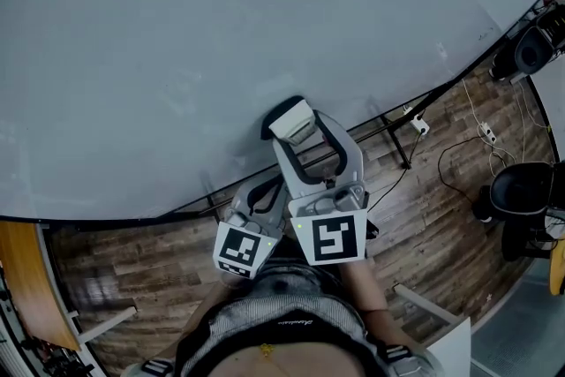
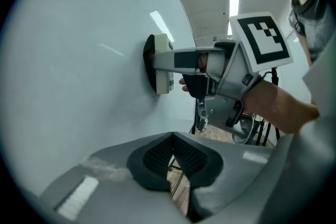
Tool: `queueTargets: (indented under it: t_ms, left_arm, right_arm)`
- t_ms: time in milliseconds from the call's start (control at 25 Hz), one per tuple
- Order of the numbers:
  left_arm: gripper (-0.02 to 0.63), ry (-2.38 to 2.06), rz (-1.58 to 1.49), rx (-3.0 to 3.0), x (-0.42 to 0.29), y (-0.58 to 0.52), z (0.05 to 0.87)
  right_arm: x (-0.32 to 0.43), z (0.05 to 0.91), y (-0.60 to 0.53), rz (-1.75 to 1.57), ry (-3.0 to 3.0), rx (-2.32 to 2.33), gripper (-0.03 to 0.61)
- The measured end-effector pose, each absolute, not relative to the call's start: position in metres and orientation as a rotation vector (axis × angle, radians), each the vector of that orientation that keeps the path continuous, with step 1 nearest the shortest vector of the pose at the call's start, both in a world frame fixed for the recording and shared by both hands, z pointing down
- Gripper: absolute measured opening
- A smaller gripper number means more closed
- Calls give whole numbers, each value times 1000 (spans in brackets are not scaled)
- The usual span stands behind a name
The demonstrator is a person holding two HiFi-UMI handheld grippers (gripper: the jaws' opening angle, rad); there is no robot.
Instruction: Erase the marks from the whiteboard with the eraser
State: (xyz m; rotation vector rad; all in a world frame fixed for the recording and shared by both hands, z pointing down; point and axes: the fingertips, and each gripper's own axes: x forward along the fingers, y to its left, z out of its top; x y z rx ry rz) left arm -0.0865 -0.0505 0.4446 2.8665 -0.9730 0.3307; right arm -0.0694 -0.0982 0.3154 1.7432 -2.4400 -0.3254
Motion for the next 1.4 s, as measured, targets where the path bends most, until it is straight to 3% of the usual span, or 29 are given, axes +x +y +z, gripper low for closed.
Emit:
queueTargets:
  t_ms: [880,1400]
  left_arm:
    - [3,-1090,294,2828,-134,-34,446]
    - [3,-1255,290,2735,-102,-52,448]
  right_arm:
    - [-120,239,-75,-702,-2581,1697,249]
    - [-85,233,-86,-686,-2679,1627,247]
